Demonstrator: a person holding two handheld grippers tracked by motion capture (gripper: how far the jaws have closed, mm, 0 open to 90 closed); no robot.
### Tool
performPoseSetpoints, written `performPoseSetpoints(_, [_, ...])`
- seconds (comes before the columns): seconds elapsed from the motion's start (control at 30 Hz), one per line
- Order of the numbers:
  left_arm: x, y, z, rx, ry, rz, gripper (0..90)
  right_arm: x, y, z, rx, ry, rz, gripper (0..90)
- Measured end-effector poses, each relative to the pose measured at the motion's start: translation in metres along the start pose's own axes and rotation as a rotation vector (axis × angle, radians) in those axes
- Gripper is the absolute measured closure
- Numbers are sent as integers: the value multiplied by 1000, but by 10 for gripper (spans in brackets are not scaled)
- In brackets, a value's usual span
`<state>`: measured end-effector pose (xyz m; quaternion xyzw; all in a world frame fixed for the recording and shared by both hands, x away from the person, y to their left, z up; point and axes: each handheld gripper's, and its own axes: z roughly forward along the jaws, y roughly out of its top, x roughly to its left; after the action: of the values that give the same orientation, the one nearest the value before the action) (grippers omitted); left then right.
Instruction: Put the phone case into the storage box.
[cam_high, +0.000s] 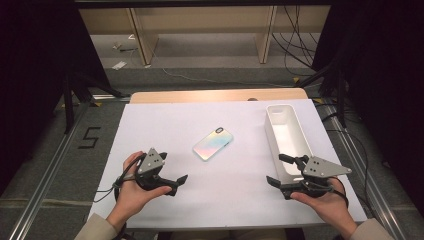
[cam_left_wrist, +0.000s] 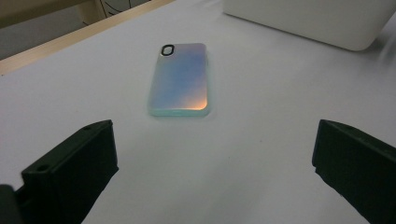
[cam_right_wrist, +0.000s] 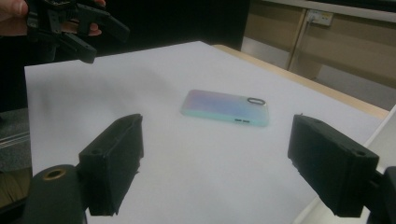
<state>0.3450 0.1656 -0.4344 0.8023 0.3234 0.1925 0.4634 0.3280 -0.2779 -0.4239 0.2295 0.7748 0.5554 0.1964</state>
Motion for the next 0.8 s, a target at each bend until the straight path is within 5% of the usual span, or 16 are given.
performPoseSetpoints(0.43, [1,7,10,36,17,25,0,2,0,1,0,-1,1,194])
performPoseSetpoints(0.8, [10,33,74,170,1,37,0,2,0,2,5,-4,-1,194])
